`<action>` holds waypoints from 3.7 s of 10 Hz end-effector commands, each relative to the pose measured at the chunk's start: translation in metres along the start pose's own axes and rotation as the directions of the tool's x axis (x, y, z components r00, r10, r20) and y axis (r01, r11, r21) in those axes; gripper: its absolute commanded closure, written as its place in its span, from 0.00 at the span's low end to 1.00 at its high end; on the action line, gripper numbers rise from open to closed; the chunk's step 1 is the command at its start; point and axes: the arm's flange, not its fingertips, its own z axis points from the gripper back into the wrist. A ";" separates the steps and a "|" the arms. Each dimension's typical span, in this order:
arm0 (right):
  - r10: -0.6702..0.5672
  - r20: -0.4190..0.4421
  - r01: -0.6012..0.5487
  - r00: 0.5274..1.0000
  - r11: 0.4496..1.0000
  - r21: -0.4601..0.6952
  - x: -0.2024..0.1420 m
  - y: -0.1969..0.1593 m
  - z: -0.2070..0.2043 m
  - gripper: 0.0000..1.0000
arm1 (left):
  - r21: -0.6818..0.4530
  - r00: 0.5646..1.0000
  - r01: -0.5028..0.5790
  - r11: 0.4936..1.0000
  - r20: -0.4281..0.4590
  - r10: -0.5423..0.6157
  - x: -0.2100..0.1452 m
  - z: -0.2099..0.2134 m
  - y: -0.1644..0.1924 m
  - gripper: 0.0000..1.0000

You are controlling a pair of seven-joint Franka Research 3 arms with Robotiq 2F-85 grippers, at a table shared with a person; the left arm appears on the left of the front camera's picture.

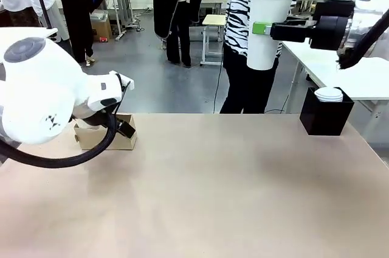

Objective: Pour a drink into a cup and package it in a carrier.
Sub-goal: Position the Cup Carrier in the center of the table.

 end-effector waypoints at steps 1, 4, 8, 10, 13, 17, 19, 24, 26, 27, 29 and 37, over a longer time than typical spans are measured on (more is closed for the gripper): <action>0.000 0.005 0.000 1.000 1.000 -0.014 0.006 -0.002 -0.005 0.19 | 0.007 0.999 -0.028 1.000 -0.034 0.028 0.011 0.014 -0.008 0.00; 0.000 0.005 0.000 1.000 1.000 -0.014 0.006 -0.002 -0.005 0.19 | 0.037 0.987 -0.157 0.987 -0.023 0.158 0.048 0.088 0.009 0.00; 0.000 0.005 0.000 1.000 1.000 -0.014 0.006 -0.002 -0.005 0.19 | 0.119 0.940 -0.325 0.938 -0.072 0.335 0.094 0.116 0.055 0.00; 0.000 0.005 0.000 1.000 1.000 -0.014 0.006 -0.002 -0.005 0.19 | 0.137 0.908 -0.387 0.912 -0.116 0.403 0.104 0.092 0.083 0.00; 0.000 0.005 0.000 1.000 1.000 -0.014 0.006 -0.002 -0.005 0.19 | 0.151 0.882 -0.424 0.893 -0.154 0.445 0.107 0.059 0.110 0.00; 0.000 0.005 0.000 1.000 1.000 -0.014 0.006 -0.002 -0.005 0.19 | 0.192 0.880 -0.416 0.889 -0.162 0.447 0.110 0.047 0.119 1.00; 0.000 0.005 0.000 1.000 1.000 -0.014 0.006 -0.002 -0.005 0.19 | 0.200 0.876 -0.414 0.888 -0.179 0.449 0.110 0.040 0.123 1.00; 0.000 0.005 0.000 1.000 1.000 -0.014 0.006 -0.002 -0.005 0.19 | 0.194 0.869 -0.419 0.887 -0.196 0.454 0.110 0.029 0.124 1.00; 0.000 0.005 0.000 1.000 1.000 -0.014 0.006 -0.002 -0.005 0.19 | 0.186 0.830 -0.446 0.875 -0.279 0.482 0.109 0.029 0.127 1.00; 0.000 0.005 0.000 1.000 1.000 -0.014 0.006 -0.002 -0.005 0.19 | 0.166 0.879 -0.406 0.899 -0.196 0.434 0.105 0.027 0.122 1.00; 0.000 0.005 0.000 1.000 1.000 -0.014 0.006 -0.002 -0.005 0.19 | 0.171 0.868 -0.412 0.895 -0.224 0.442 0.105 0.027 0.122 0.98; 0.000 0.005 0.000 1.000 1.000 -0.014 0.006 -0.002 -0.005 0.19 | 0.273 0.853 -0.483 0.832 -0.068 0.518 0.158 0.144 -0.065 0.98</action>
